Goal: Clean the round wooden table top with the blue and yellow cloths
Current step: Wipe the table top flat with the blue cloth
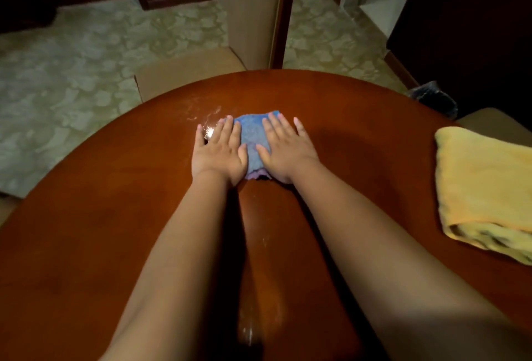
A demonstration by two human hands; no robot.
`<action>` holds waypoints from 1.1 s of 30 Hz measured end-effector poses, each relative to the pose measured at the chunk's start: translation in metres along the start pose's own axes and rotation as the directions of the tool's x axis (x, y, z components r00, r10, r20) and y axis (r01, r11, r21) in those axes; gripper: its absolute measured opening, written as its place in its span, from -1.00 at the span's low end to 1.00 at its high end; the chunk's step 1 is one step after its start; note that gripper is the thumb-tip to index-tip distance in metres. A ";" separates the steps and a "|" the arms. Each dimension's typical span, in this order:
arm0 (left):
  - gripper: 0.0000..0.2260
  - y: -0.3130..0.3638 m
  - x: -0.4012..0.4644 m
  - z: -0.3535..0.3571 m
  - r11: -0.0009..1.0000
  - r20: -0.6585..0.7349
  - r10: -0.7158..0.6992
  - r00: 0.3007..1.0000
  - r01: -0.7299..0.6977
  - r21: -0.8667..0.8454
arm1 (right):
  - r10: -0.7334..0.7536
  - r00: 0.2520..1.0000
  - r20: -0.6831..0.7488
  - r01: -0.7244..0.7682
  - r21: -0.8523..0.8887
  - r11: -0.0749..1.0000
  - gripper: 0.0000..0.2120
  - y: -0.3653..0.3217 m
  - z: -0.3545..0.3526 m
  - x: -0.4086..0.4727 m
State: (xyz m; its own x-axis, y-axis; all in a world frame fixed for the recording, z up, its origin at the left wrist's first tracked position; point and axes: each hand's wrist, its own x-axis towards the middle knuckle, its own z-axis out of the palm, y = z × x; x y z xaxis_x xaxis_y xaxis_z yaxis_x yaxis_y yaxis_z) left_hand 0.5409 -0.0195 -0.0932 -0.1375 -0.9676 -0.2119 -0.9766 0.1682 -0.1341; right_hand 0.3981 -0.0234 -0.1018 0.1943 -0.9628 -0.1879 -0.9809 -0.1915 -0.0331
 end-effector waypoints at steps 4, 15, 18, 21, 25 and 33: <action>-0.50 0.007 -0.036 0.005 0.999 0.039 -0.013 0.999 0.014 -0.036 | -0.008 0.999 0.031 0.008 0.008 1.000 -0.41 -0.006 0.005 -0.036; -0.49 0.031 -0.239 0.043 0.992 0.072 0.069 0.995 -0.060 -0.111 | 0.058 0.997 0.053 -0.058 -0.003 0.998 -0.18 -0.061 0.047 -0.244; -0.38 0.031 -0.291 0.056 0.989 0.029 0.110 0.993 -0.107 -0.107 | 0.117 0.993 0.017 -0.118 0.037 0.992 -0.22 -0.082 0.056 -0.297; -0.42 0.025 -0.339 0.066 0.983 0.026 0.167 0.986 -0.165 -0.078 | 0.149 0.987 0.058 -0.156 0.146 0.977 -0.27 -0.103 0.067 -0.338; -0.39 0.022 -0.387 0.067 0.974 0.038 0.200 0.979 -0.195 -0.117 | 0.145 0.988 0.049 -0.151 0.173 0.973 -0.28 -0.120 0.078 -0.385; -0.50 0.037 -0.403 0.072 0.988 0.070 0.134 0.988 -0.128 -0.080 | 0.123 0.987 0.106 -0.138 0.140 0.981 -0.26 -0.105 0.080 -0.407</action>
State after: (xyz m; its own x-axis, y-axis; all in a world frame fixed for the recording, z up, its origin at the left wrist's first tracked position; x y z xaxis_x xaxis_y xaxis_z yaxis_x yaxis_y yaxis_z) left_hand 0.5725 0.3905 -0.0827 -0.2552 -0.9206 -0.2954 -0.9610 0.2752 -0.0276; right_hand 0.4217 0.4044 -0.1007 0.0701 -0.9535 -0.2932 -0.9892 -0.0286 -0.1436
